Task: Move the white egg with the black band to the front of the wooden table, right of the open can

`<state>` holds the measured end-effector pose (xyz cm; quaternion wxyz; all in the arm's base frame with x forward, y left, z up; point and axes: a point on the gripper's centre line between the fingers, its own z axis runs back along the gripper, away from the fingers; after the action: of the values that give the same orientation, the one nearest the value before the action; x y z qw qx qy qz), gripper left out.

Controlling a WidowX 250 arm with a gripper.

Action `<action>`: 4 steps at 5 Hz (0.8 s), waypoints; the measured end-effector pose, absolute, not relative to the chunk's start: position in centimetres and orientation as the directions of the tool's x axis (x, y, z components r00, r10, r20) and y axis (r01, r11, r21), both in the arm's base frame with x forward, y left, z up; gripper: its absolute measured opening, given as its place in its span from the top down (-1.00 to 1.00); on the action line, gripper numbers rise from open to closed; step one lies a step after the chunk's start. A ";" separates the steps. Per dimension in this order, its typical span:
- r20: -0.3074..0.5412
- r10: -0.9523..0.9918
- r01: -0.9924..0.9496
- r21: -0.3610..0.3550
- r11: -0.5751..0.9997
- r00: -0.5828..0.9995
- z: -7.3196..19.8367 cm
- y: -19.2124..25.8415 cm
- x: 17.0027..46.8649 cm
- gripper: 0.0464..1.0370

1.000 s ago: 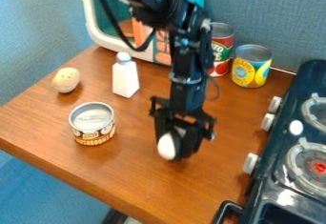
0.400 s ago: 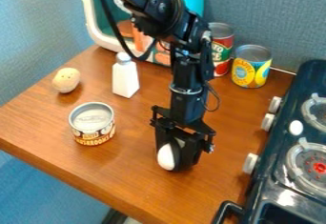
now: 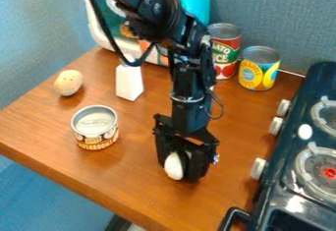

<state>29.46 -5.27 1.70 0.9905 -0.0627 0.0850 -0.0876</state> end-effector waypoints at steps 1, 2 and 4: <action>-0.146 -0.182 0.162 -0.139 0.977 0.972 1.9 -5.3 29.3 -0.89; -0.057 -0.159 0.153 -0.103 0.983 0.986 4.7 -4.6 30.1 -0.90; 0.058 -0.042 0.046 -0.063 0.997 0.997 8.1 -1.0 31.6 -0.90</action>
<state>31.62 -0.99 8.12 0.9988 -0.0320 -0.0282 -0.0221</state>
